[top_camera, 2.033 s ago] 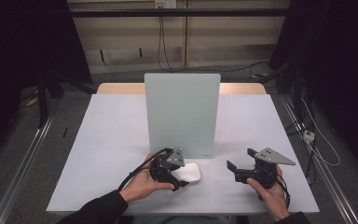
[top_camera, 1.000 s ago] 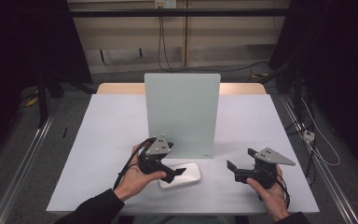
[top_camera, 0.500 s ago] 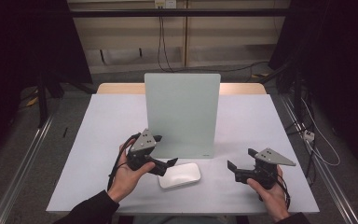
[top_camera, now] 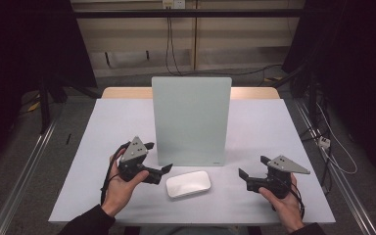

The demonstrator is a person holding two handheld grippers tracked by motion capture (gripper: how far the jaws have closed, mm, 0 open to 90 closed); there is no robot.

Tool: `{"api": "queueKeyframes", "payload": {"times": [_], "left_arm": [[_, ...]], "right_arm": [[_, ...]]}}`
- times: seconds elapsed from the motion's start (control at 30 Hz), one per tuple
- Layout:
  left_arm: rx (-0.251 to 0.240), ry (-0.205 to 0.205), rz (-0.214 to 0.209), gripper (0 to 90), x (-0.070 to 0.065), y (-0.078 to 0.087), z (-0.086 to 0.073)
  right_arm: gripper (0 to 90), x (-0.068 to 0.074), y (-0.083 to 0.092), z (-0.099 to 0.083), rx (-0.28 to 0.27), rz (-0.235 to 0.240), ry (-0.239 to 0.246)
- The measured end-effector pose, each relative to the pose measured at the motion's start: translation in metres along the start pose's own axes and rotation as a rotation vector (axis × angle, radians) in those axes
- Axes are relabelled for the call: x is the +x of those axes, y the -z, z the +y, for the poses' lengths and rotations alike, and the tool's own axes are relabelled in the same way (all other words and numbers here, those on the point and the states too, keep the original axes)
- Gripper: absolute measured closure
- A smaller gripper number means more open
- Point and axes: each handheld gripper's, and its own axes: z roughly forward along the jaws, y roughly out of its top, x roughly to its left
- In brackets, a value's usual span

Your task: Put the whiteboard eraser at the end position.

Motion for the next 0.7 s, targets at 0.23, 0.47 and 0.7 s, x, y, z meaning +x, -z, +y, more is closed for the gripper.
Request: {"api": "queueKeyframes", "payload": {"times": [0.23, 0.47, 0.7], "left_arm": [[-0.001, 0.043, 0.044, 6.0, 0.01, 0.008, -0.013], [-0.034, 0.084, 0.056, 6.0, 0.015, 0.028, -0.012], [-0.027, 0.101, 0.083, 6.0, 0.02, 0.04, -0.025]], "right_arm": [[5.7, 0.0, -0.001, 0.0, 0.004, -0.002, -0.006], [5.8, 0.0, 0.0, 0.0, 0.004, 0.0, -0.006], [5.8, 0.0, 0.0, 0.0, 0.005, -0.002, -0.006]]}}
